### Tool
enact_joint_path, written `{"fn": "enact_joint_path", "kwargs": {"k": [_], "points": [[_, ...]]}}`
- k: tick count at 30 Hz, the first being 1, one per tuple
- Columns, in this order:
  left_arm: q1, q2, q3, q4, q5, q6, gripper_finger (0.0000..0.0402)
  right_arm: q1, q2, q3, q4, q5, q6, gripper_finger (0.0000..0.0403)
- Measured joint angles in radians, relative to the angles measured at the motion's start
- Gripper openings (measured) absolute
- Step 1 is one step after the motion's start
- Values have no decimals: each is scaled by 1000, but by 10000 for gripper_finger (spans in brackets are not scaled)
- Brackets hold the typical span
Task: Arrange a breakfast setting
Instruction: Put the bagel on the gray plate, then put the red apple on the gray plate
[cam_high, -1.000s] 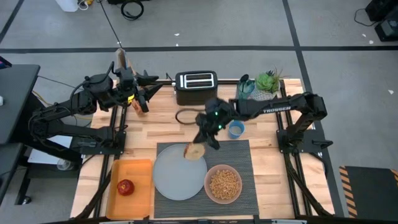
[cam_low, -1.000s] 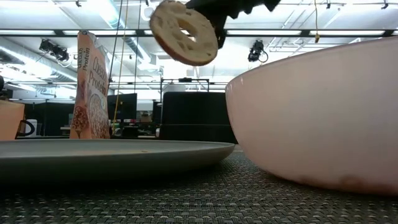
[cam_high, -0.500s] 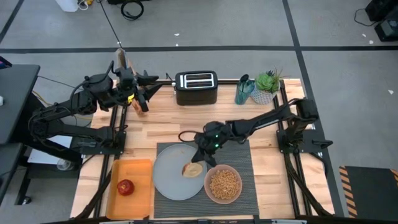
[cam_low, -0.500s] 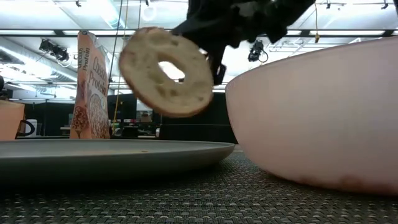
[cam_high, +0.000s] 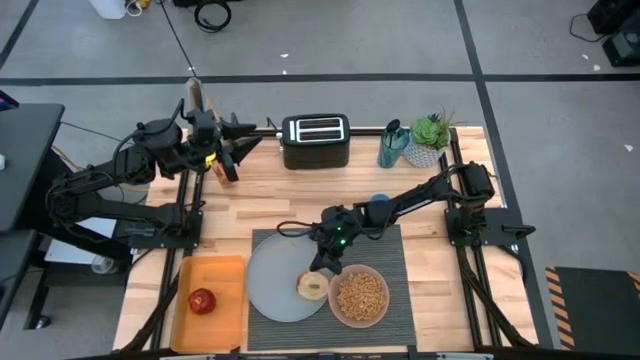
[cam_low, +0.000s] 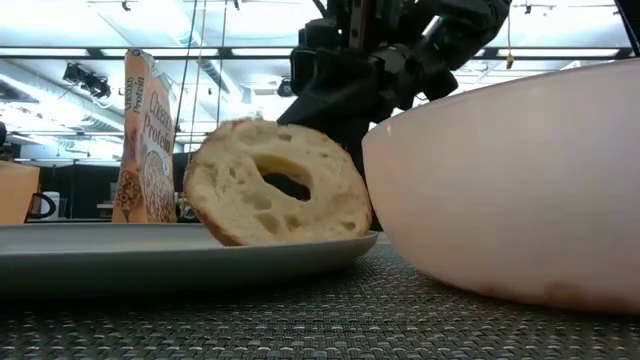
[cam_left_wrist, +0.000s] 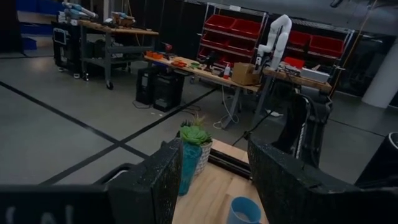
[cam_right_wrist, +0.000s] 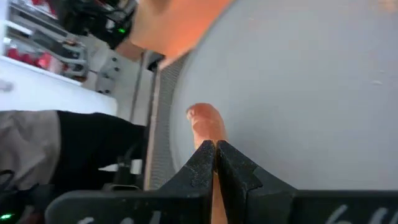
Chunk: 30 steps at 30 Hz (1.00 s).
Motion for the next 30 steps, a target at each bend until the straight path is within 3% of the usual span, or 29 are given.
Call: {"fn": "enact_joint_path", "kwargs": {"k": [11,17,19,22,26,30], "points": [[1,0,0,-24,-7,21,190,-24,-3,0,-33,17,-5,78],[0,-22,0,-35,-4,19,190,-58,-3,0,-59,-54,1,104],[-7,-48,0,-36,104,30,190,-76,-11,0,-93,-59,8,106],[-31,-82,1,-94,349,35,190,-99,-52,0,-112,-46,-8,104],[-112,-98,2,-424,544,-181,190,-121,-138,0,-143,28,-50,104],[-255,-84,-1,-781,622,-378,188,-133,-260,0,-188,192,-94,103]]}}
